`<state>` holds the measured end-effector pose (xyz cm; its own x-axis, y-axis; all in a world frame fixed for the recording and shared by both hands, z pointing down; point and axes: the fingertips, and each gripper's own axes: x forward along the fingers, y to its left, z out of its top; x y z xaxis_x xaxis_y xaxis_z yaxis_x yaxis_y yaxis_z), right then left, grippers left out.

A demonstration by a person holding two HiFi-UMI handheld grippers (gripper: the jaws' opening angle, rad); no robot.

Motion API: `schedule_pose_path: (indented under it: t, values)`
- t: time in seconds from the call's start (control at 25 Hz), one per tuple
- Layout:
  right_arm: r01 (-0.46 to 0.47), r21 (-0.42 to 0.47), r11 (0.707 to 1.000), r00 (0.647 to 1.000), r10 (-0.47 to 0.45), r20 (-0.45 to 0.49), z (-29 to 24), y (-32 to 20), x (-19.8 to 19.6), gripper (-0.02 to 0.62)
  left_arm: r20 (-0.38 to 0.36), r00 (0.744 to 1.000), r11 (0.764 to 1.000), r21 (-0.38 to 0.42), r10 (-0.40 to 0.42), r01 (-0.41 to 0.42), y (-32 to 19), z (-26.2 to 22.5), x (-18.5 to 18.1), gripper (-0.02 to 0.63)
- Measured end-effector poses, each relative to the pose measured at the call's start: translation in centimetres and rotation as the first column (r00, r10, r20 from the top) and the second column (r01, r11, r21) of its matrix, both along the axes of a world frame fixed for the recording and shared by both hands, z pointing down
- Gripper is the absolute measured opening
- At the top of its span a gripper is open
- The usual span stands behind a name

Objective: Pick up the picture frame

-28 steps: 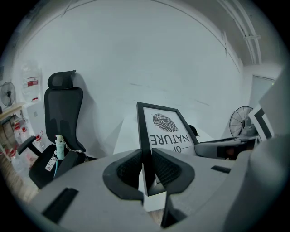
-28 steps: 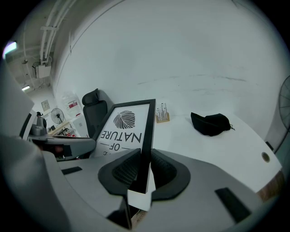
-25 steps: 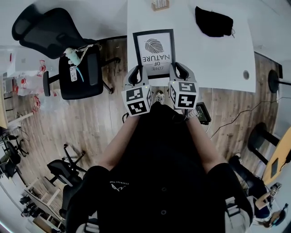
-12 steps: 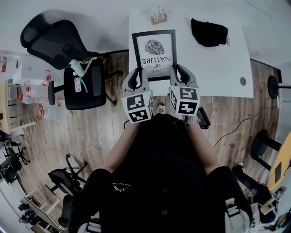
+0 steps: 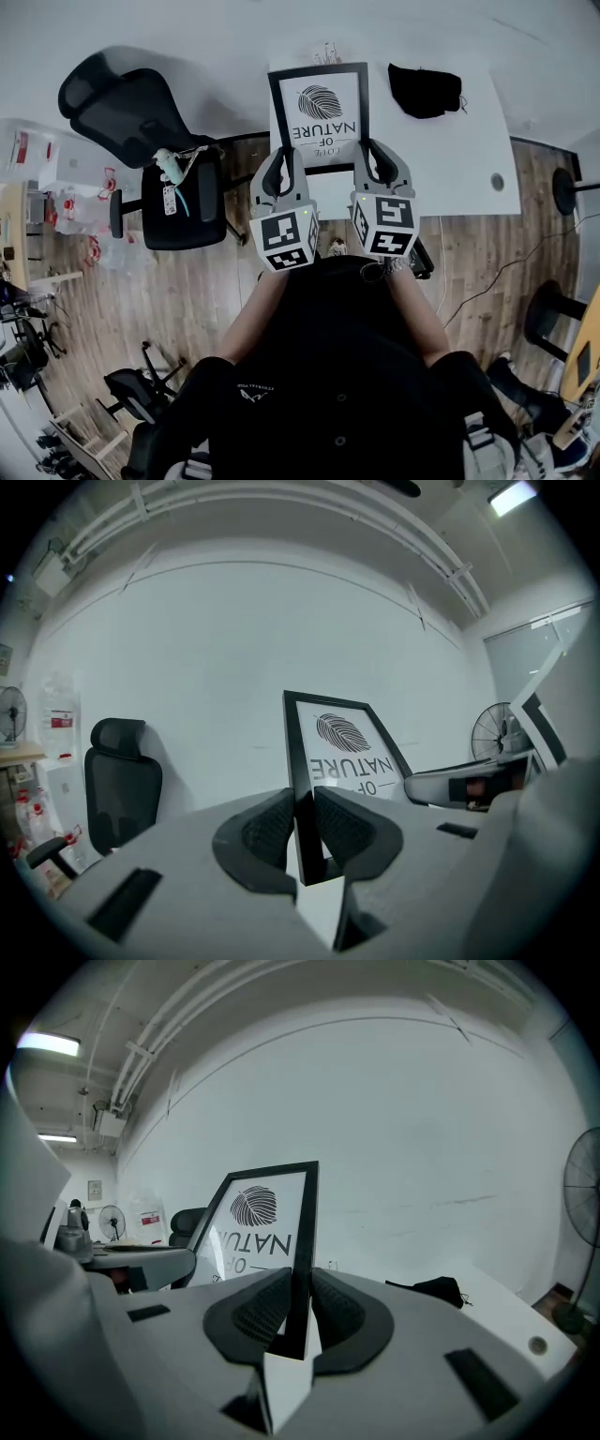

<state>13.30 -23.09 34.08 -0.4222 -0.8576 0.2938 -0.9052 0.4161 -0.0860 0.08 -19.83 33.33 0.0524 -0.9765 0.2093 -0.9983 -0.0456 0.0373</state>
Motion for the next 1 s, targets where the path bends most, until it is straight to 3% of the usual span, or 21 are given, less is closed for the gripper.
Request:
schedule_pose_path:
  t: [0.32, 0.68, 1.0]
  values:
    - [-0.006, 0.114, 0.993, 1.000, 0.002, 0.029, -4.7, 1.3, -1.3, 0.066, 0.014, 1.000, 0.991, 0.132, 0.019, -0.021, 1.4, -4.6, -1.3, 0.071]
    - [-0.010, 0.276, 0.961, 0.999, -0.005, 0.052, -8.0, 3.4, -2.2, 0.066, 0.047, 0.999, 0.961, 0.275, 0.017, -0.030, 3.4, -7.5, -2.3, 0.071]
    - [0.015, 0.292, 0.956, 0.998, -0.032, 0.053, -8.2, 3.2, -2.1, 0.066, 0.047, 0.999, 0.957, 0.291, 0.003, -0.016, 3.4, -7.7, -2.0, 0.072]
